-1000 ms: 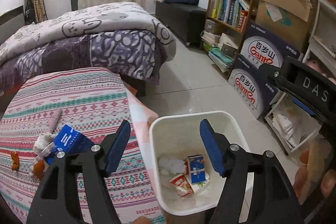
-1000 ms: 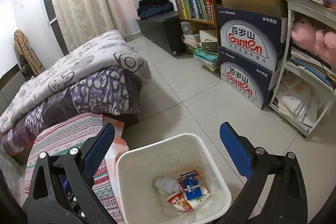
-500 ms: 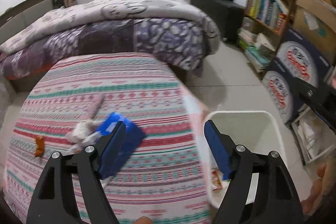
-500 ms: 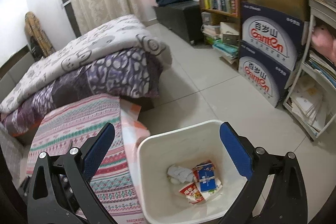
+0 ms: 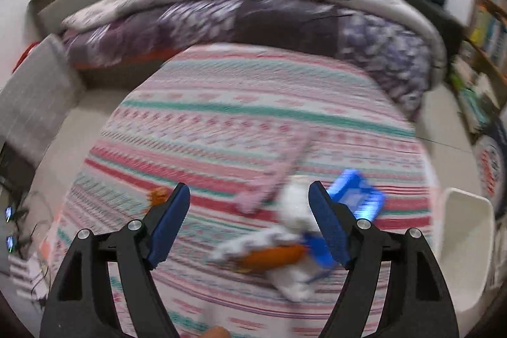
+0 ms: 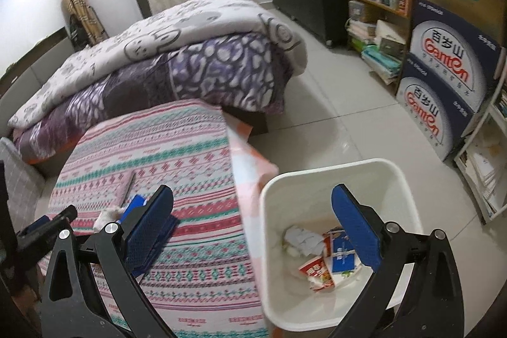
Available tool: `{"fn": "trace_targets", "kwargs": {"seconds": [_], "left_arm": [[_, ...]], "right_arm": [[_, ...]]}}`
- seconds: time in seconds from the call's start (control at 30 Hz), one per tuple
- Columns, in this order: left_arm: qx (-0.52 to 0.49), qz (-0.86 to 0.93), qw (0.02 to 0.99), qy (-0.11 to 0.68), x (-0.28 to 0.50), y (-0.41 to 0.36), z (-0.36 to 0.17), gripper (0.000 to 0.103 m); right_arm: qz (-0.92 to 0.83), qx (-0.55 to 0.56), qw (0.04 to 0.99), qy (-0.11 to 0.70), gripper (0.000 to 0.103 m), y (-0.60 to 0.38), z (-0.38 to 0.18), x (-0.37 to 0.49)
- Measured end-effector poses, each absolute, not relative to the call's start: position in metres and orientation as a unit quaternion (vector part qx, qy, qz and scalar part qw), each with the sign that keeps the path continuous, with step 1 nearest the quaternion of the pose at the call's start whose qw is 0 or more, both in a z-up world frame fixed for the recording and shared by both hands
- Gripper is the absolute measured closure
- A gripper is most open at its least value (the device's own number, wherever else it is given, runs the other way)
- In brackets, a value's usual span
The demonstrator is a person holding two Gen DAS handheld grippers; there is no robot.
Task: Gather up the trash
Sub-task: 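Open the left tool over the white bin to drop the grey bag, then grasp the orange peel with the left tool while the right tool grasps the pink fuzzy strip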
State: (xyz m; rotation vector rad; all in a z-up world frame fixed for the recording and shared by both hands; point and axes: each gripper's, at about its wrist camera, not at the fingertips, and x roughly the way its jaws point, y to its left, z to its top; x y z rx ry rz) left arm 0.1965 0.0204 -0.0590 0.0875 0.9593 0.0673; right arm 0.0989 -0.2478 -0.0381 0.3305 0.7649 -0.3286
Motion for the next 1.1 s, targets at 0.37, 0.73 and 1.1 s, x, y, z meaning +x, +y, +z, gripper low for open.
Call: {"fn": "trace_targets", "kwargs": {"seconds": [0.37, 0.73, 1.1], "left_arm": [[-0.047, 0.091, 0.824, 0.558, 0.231, 0.129, -0.118, 0.028], [-0.083, 0.083, 0.8, 0.588, 0.234, 0.153, -0.149, 0.043], [-0.051, 0.096, 0.825, 0.555, 0.213, 0.141, -0.125, 0.079]], "right_arm": [[-0.102, 0.156, 0.887, 0.422, 0.007, -0.199, -0.062, 0.128], [-0.065, 0.16, 0.873, 0.456, 0.007, -0.166, -0.077, 0.145], [-0.02, 0.161, 0.862, 0.481, 0.007, -0.146, -0.084, 0.156]]}}
